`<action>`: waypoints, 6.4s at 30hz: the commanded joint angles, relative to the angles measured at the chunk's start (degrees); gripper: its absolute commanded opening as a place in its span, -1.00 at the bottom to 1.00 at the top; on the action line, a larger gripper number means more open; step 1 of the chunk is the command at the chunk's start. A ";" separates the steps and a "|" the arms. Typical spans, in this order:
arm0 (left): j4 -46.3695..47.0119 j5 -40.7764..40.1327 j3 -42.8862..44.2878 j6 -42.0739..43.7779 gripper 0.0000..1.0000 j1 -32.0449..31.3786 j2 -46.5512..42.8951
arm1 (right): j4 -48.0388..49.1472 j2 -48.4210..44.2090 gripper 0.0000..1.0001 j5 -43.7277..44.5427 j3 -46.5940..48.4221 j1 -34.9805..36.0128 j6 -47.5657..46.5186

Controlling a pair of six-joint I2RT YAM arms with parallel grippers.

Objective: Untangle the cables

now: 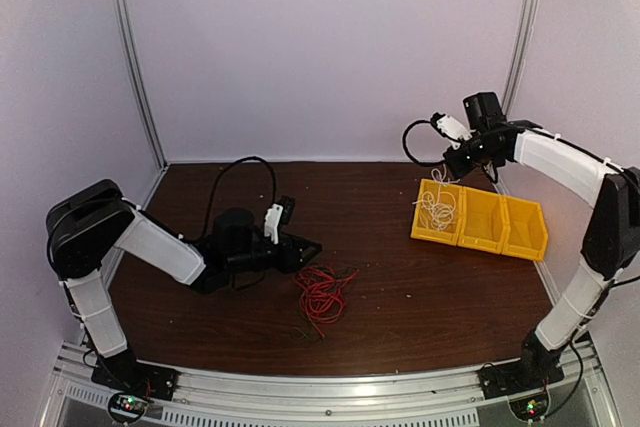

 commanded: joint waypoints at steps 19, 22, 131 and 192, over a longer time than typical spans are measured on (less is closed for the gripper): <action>-3.00 -2.59 0.31 1.83 -0.08 0.06 -3.04 | 2.83 19.48 -0.94 -10.05 -1.35 -2.83 3.02; -4.42 -2.53 0.78 2.64 -0.08 0.07 -3.40 | 1.83 17.03 -0.81 -9.40 -2.15 -2.83 2.84; -2.38 -10.73 -1.60 10.12 0.20 -6.31 -18.29 | -4.59 6.27 -1.00 -34.26 20.84 26.74 2.89; -2.14 -16.35 -3.42 21.37 0.06 -7.06 -8.80 | 0.21 3.31 -1.00 -51.37 51.74 7.51 14.62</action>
